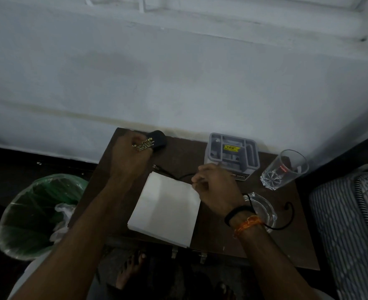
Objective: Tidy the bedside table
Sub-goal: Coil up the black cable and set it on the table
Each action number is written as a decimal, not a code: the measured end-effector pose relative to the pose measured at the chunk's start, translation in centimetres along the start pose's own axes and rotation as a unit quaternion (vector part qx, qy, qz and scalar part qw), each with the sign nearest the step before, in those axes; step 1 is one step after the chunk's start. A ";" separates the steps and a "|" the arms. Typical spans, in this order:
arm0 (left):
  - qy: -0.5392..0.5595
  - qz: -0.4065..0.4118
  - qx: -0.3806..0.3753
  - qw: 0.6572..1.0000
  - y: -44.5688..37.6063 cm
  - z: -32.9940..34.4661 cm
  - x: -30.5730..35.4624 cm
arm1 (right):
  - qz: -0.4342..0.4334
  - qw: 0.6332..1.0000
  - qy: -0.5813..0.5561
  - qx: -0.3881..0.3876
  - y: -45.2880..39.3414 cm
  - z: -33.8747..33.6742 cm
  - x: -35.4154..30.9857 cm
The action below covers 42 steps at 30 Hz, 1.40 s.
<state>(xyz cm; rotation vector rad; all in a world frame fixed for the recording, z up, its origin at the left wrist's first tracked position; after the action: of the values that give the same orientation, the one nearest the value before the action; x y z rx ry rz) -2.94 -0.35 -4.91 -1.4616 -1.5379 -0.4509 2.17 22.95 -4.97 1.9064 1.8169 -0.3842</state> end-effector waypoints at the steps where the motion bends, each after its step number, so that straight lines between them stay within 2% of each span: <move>1: 0.006 0.055 -0.045 0.997 0.3 0.8 1.1 | -0.001 1.000 0.013 0.005 -0.1 0.1 0.0; 3: 0.005 0.142 -0.151 0.978 0.8 2.6 2.1 | -0.004 1.000 0.016 0.027 -0.3 -0.1 -0.1; 6: -0.053 0.254 -0.263 0.929 1.6 4.1 2.1 | -0.015 0.996 -0.017 0.082 -0.2 -1.0 -0.3; 9: -0.079 0.255 -0.326 0.907 2.1 4.6 2.7 | -0.039 0.984 -0.083 0.149 0.7 -2.8 -0.7; 14: -0.036 0.272 -0.316 0.908 2.3 5.2 4.5 | -0.100 0.948 -0.173 0.246 2.6 -6.0 -0.9; 16: -0.014 0.270 -0.309 0.912 2.9 5.4 5.7 | -0.114 0.938 -0.189 0.268 3.1 -6.7 -0.9; 19: 0.045 0.309 -0.303 0.900 3.9 5.5 7.6 | -0.125 0.925 -0.206 0.295 3.5 -7.4 -0.7; 25: 0.140 0.193 -0.251 0.938 3.8 5.1 8.1 | -0.084 0.890 -0.273 0.357 3.9 -9.1 0.5; 27: 0.225 0.118 -0.257 0.932 4.2 5.2 8.4 | -0.050 0.890 -0.287 0.352 3.5 -9.1 1.2; 29: 0.331 0.064 -0.275 0.900 4.8 5.4 9.2 | -0.033 0.898 -0.272 0.345 3.0 -8.9 1.6; 33: 0.543 -0.032 -0.307 0.781 5.7 5.5 11.4 | -0.020 0.924 -0.199 0.326 2.2 -8.5 1.5; 36: 0.626 -0.042 -0.318 0.711 6.4 5.6 12.6 | -0.019 0.943 -0.180 0.279 1.6 -7.6 1.2; 39: 0.641 -0.013 -0.313 0.701 6.6 5.6 13.0 | -0.003 0.959 -0.204 0.197 1.4 -6.6 0.7; 42: 0.630 -0.012 -0.282 0.723 6.1 5.6 12.6 | 0.018 0.962 -0.252 0.103 1.3 -5.3 0.3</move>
<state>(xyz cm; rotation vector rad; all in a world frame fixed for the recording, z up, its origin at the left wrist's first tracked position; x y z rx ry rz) 2.43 12.64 0.44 -1.0335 -0.2692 -1.6261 2.82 25.93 -0.42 1.7574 1.4437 -0.9794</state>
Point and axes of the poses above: each hand's wrist, its own y-axis away from the middle knuckle, its own z-axis out of the palm, x = y × z, the point moved 5 cm from there along -y, towards the middle knuckle, and after that the axes turned 15 degrees about z, right-handed, at the moved point
